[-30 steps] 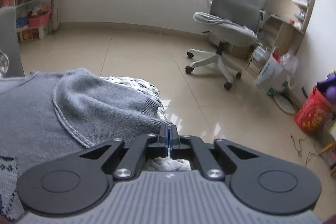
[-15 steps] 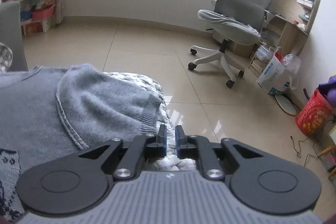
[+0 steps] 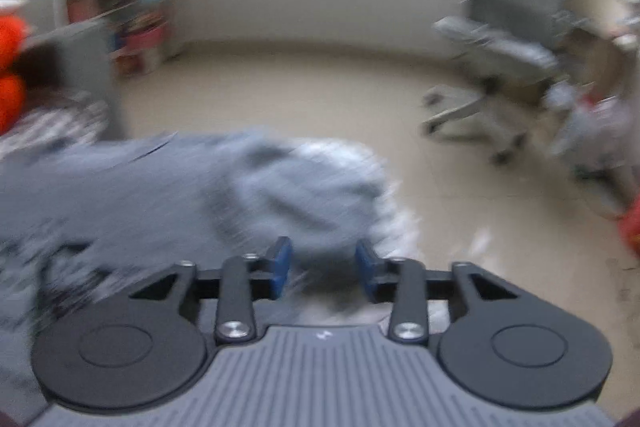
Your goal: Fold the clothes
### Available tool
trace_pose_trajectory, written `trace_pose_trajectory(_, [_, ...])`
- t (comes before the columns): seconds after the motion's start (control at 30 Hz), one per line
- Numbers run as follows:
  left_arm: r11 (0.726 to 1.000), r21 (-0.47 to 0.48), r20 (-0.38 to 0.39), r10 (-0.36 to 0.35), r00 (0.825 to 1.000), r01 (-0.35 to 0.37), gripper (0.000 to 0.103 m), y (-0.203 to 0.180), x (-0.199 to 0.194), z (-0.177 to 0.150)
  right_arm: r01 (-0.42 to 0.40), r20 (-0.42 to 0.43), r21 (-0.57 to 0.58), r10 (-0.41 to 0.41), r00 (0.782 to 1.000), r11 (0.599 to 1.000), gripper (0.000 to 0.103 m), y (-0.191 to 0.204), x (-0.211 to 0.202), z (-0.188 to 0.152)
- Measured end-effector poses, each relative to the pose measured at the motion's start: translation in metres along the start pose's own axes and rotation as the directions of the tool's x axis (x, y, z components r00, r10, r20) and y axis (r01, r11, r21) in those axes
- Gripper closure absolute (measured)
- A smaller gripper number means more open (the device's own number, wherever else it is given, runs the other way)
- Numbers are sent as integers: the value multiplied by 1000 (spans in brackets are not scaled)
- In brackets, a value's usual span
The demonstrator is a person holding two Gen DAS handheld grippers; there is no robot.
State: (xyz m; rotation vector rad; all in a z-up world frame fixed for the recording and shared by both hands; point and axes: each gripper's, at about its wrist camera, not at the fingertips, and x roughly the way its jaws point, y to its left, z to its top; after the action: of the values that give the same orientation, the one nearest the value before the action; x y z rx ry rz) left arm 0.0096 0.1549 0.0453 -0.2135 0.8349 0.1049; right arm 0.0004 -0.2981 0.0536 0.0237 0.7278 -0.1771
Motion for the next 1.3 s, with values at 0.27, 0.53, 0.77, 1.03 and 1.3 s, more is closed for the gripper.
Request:
trace_pose_trajectory(0.27, [998, 32, -24, -44, 999, 45, 44, -12, -25, -17, -32, -164, -136, 10, 986, 990, 79, 25, 6, -26])
trace_pose_trajectory(0.53, [997, 56, -43, -56, 998, 58, 44, -17, -53, -41, 92, -117, -209, -119, 986, 974, 82, 23, -30, -39])
trace_pose_trajectory(0.77, [992, 102, -57, -68, 996, 74, 44, -24, -69, -61, -48, -83, -248, 28, 996, 967, 76, 40, -74, -56])
trace_pose_trajectory(1.03, [995, 102, -101, -9, 995, 19, 58, -25, -40, -62, -218, -118, -425, 185, 976, 879, 75, 95, -99, -84])
trace_pose_trajectory(1.3, [988, 154, -59, -23, 998, 31, 81, -24, -41, -66, -372, -186, -535, 324, 928, 759, 70, 145, -118, -109])
